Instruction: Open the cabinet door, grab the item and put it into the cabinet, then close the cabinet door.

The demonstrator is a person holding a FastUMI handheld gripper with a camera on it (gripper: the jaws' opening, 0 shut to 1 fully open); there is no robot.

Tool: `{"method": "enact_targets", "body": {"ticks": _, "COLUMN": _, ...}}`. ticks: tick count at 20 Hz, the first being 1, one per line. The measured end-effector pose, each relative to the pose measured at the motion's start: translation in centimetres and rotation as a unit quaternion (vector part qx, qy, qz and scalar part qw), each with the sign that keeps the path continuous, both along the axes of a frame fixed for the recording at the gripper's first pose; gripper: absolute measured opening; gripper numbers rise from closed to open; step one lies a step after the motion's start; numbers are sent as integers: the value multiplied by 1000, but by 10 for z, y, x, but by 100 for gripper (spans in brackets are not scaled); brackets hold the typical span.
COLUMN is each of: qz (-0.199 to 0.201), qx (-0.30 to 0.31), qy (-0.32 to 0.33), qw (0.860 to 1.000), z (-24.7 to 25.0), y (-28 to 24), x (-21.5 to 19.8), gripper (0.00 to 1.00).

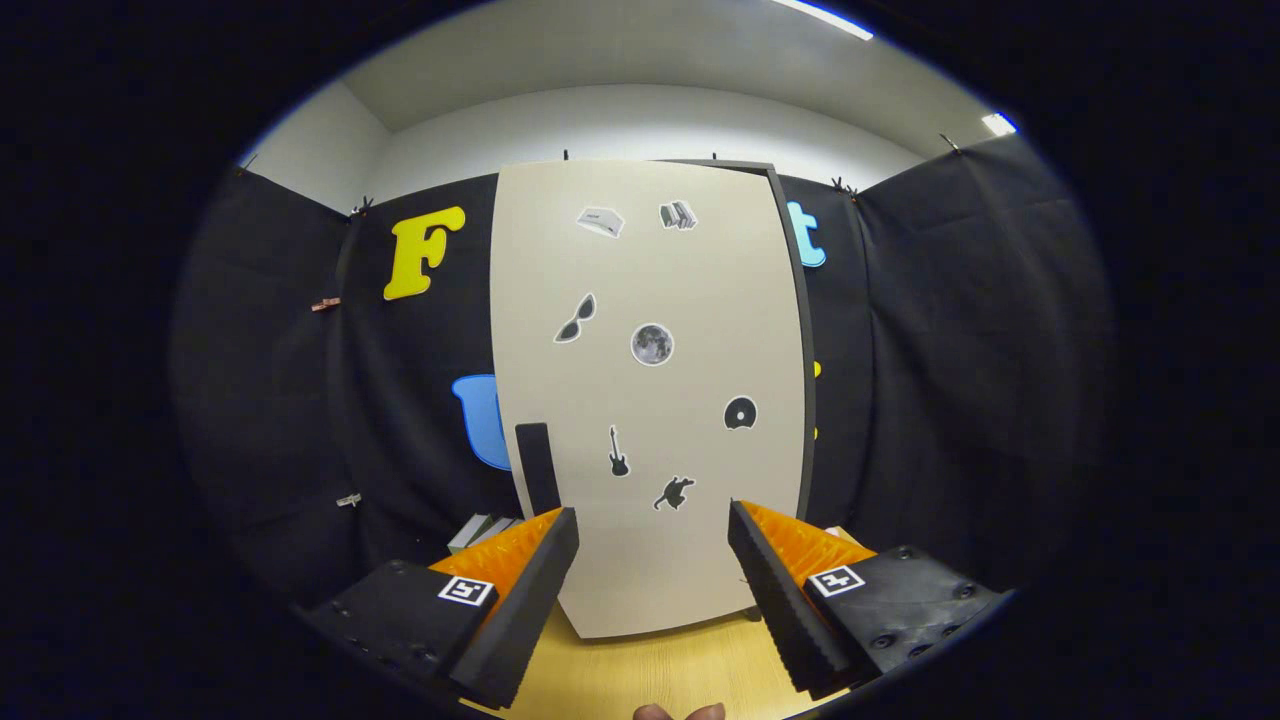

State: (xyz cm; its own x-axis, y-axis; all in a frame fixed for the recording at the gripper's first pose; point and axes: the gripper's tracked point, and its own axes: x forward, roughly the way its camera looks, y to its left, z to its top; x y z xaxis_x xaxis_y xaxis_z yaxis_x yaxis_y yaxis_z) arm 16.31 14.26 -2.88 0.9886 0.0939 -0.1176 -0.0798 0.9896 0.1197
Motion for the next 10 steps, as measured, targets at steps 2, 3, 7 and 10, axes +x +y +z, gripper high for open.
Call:
{"method": "enact_targets", "body": {"ticks": 2, "qz": 1, "qx": -1, "qy": 1, "qw": 1000, "z": 1, "y": 2, "x": 0, "gripper": 98}}
{"method": "enact_targets", "body": {"ticks": 3, "qz": 1, "qx": -1, "qy": 0, "qw": 1000, "z": 2, "y": 2, "x": 0, "gripper": 98}}
{"method": "enact_targets", "body": {"ticks": 7, "qz": 0, "qx": -2, "qy": -3, "qw": 1000, "z": 6, "y": 2, "x": -1, "gripper": 98}}
{"method": "enact_targets", "body": {"ticks": 10, "qz": 2, "qx": -2, "qy": -2, "qw": 1000, "z": 7, "y": 4, "x": -1, "gripper": 98}}
